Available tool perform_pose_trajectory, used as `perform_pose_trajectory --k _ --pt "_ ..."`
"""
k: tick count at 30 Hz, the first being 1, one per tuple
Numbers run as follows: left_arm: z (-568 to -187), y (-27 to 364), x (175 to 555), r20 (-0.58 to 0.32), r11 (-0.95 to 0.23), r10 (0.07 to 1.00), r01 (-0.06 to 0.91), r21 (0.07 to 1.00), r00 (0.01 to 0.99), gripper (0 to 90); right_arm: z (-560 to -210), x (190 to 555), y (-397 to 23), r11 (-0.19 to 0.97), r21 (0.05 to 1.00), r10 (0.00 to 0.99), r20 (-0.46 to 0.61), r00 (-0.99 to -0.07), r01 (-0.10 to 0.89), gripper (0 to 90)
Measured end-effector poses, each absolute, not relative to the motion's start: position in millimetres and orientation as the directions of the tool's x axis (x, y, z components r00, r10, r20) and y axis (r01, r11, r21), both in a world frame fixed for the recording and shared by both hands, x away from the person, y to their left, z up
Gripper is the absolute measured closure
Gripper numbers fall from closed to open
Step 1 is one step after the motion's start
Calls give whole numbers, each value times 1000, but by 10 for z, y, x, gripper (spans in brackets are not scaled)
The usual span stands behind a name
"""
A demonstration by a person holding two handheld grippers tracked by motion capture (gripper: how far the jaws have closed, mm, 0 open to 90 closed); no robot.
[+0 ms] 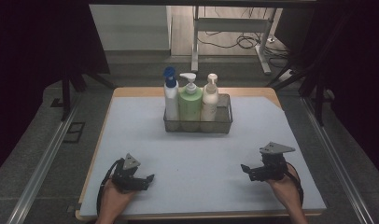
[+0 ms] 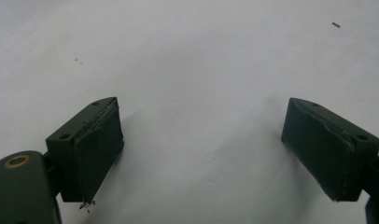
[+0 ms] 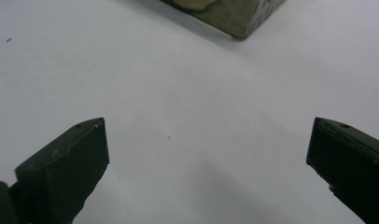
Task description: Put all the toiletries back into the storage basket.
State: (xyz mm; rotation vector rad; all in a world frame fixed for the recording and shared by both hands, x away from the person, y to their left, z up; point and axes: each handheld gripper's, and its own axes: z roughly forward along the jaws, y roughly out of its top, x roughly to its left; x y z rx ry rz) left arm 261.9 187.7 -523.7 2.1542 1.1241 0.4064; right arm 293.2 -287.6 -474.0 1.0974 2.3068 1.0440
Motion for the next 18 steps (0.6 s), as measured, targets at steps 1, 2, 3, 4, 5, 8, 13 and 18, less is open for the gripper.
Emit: perform_pose_trajectory --k 1,2,3,4,5,8,13,18 --pt "-5237 1877 2619 -29 -409 813 606 682 581 122 -4783 2925 -2887 412 759 784 -13 -621 505 0" --pt "-5237 1876 2619 -30 -409 813 606 682 581 122 -4830 2921 -2897 409 757 784 -7 -620 509 0" --pt "-5237 1877 2619 -29 -409 813 606 682 581 122 -4877 2917 -2905 410 753 785 -4 -620 514 0" --pt "-5237 1876 2619 -30 -408 813 606 683 581 122 -4924 2916 -2911 413 749 786 -6 -619 518 0" --pt "-5238 1876 2619 -30 -408 813 606 683 581 122 -4967 2915 -2912 415 744 786 -5 -618 523 0" --pt "-5237 1877 2619 -30 -408 813 607 682 581 122 -5078 2919 -2915 431 731 785 -16 -619 528 0" --pt "-5237 1876 2620 -30 -408 813 607 682 581 122 -5206 2940 -2905 463 690 778 -16 -628 556 0" --pt "-5237 1876 2619 -29 -410 813 607 680 582 122 -5216 2946 -2915 456 688 779 -2 -627 564 0"
